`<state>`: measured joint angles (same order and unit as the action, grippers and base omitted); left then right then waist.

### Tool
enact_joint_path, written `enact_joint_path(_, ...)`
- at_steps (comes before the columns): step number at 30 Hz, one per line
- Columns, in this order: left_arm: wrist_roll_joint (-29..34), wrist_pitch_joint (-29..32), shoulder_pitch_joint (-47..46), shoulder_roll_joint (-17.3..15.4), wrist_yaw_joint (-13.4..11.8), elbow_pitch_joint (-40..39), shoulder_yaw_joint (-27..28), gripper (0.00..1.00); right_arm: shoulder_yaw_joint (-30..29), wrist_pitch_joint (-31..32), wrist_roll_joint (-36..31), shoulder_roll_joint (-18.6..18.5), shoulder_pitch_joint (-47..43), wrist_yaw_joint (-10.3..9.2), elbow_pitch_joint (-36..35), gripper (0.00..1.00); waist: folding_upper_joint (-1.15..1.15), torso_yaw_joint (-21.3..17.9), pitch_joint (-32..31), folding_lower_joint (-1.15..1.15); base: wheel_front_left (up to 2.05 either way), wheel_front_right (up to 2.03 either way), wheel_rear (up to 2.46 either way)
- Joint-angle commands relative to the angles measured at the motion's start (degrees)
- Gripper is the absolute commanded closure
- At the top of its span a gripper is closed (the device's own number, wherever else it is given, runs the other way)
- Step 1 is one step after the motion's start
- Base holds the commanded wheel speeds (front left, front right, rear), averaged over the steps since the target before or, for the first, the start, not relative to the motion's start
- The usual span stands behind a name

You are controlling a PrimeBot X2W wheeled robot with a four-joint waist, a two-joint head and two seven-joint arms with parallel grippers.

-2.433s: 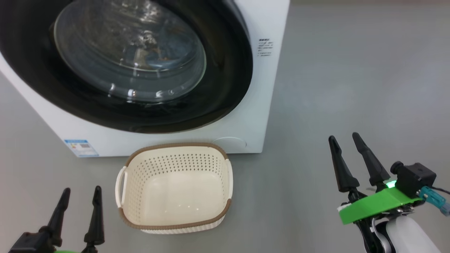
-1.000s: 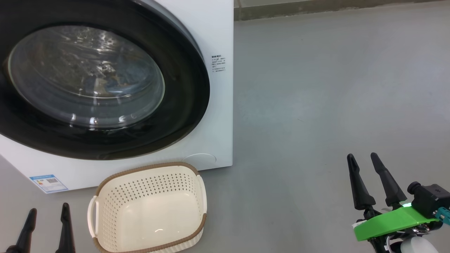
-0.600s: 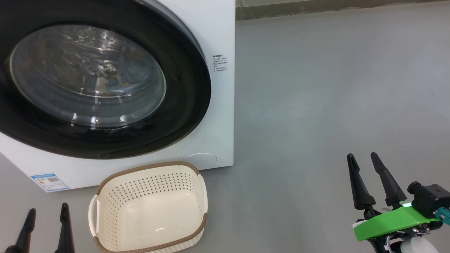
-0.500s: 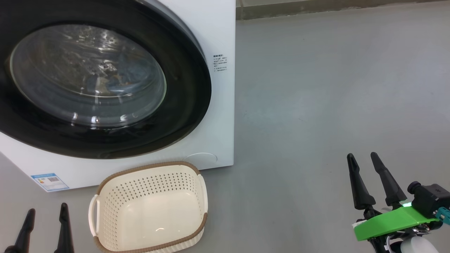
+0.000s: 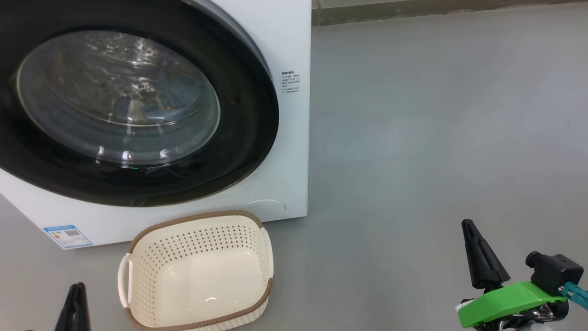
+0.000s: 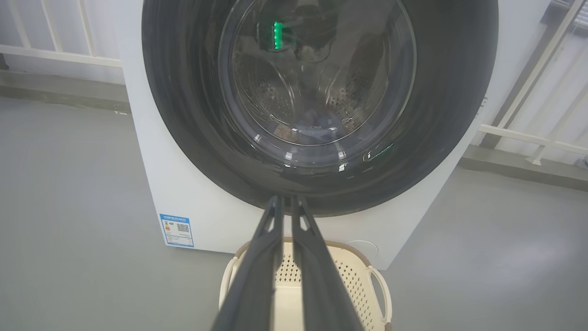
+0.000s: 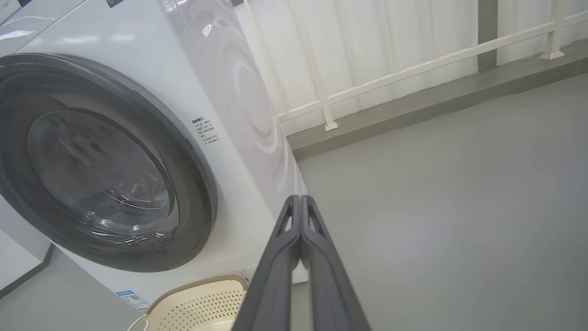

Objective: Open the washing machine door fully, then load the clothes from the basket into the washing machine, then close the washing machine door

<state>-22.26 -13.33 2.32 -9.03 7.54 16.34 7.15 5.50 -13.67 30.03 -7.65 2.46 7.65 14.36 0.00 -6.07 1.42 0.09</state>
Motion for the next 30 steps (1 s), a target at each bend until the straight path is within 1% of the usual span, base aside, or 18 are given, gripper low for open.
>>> enact_joint_path(1,-2.2,0.5,-1.2,-0.8,0.0,-1.1,0.4,1.0,-0.6,0.4,2.7,-0.7,1.4,-0.01,-1.3,1.0,0.0,0.1,0.0,-0.06,0.0,0.0,0.0)
enact_joint_path(30,-18.6,5.1,-3.0,0.9,0.0,-1.3,0.1,1.0,-2.7,4.7,17.6,0.2,2.1,-0.05,-1.0,1.0,0.0,1.6,-0.3,-0.09,0.0,0.0,0.0)
